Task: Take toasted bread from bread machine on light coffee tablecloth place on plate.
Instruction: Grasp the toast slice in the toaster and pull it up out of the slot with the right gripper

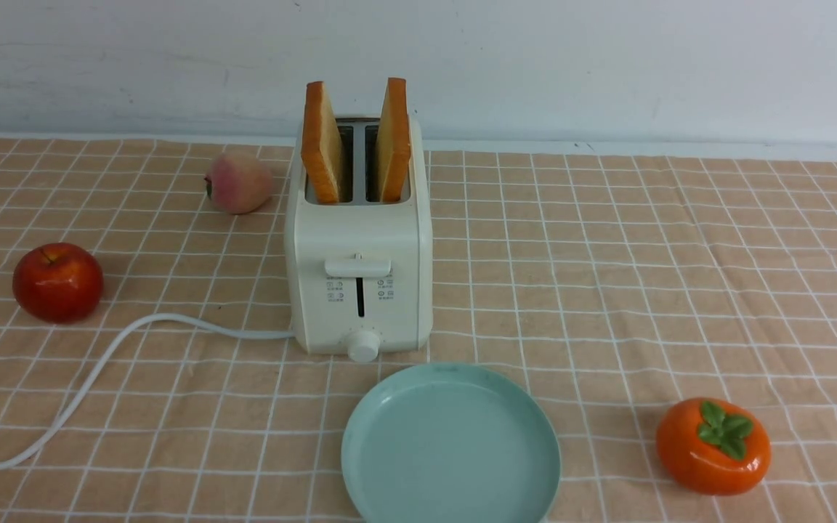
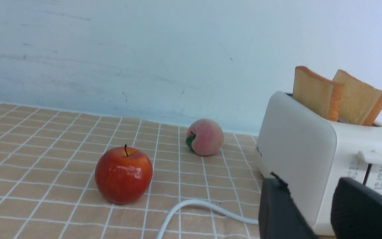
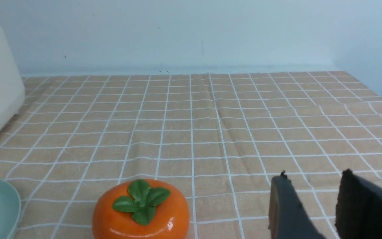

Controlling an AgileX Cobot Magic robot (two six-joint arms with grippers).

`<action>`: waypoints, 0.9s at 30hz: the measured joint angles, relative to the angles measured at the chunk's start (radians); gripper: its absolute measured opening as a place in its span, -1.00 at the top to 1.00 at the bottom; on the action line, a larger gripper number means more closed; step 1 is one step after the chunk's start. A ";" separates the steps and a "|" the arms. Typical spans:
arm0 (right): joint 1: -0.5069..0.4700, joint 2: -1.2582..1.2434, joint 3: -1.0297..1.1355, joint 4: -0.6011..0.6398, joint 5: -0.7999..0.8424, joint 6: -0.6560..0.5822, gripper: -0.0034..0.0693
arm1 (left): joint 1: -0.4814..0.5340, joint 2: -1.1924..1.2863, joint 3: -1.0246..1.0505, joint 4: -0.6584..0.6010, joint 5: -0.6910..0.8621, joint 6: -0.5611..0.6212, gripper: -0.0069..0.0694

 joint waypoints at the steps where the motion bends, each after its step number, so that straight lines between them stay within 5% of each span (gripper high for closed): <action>1: 0.000 0.000 0.000 0.000 -0.001 0.000 0.25 | 0.000 0.000 0.000 0.000 0.000 0.000 0.19; 8: 0.000 0.000 0.001 0.070 -0.107 0.112 0.25 | 0.000 0.000 0.000 -0.027 -0.075 -0.034 0.19; 16: 0.000 0.000 -0.015 0.153 -0.375 0.334 0.25 | 0.000 0.000 -0.019 -0.119 -0.266 -0.293 0.19; 21: 0.000 0.034 -0.150 0.154 -0.330 0.380 0.25 | 0.000 0.004 -0.192 -0.078 -0.127 -0.310 0.19; 27: 0.000 0.304 -0.525 0.145 -0.195 0.392 0.25 | 0.000 0.233 -0.571 -0.072 0.220 -0.310 0.19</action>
